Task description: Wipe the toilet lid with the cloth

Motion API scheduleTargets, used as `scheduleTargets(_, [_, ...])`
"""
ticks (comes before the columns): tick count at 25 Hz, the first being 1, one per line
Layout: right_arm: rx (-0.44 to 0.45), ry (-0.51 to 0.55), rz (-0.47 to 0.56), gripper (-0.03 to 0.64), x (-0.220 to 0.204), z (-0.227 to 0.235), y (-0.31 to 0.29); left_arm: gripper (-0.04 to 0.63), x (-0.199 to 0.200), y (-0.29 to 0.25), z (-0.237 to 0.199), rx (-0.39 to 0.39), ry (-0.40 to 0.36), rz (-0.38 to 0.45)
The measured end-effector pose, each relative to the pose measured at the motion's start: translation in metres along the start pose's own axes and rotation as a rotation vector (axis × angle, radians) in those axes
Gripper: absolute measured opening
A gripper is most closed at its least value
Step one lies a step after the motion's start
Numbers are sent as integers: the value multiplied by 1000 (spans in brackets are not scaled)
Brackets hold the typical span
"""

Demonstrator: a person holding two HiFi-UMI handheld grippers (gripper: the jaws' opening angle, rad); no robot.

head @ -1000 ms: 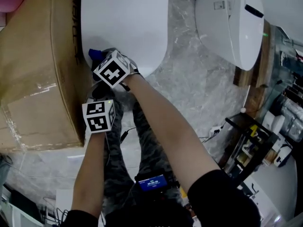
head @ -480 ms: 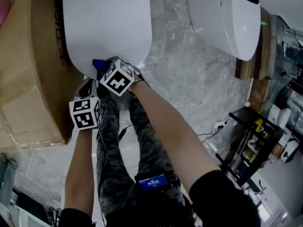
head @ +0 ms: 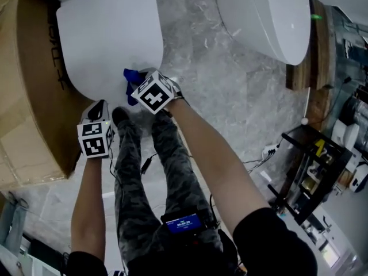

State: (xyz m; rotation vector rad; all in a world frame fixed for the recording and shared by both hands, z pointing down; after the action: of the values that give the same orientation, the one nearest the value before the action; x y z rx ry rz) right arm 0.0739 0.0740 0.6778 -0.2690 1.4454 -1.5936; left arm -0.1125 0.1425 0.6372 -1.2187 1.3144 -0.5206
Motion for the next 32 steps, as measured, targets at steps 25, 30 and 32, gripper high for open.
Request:
scheduleTargets(25, [-76,-111,-157,92,-53,11,30,11,4,22,47,16,-82,-50])
scheduleTargets(30, [-51,-126,-191,92,-61,-19,40,11,-4,44,36,20,-93,-57])
scheduleTargets(32, [-54,-149,-224,92,-65,-29,53,11,-4,56,35,26,-98,-63])
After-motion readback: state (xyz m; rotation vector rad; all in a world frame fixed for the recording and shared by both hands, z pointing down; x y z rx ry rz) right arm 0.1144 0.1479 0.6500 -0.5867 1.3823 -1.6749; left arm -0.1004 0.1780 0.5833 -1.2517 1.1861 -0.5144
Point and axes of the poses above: the fingertips, and each gripper's own axes: y backward along the fingers, z to its right, x out of its top, the point moved 10 cm from there along y, backward along the fingers, and after that the axes turned 2 degrees about -x, right-handed, at the moved point
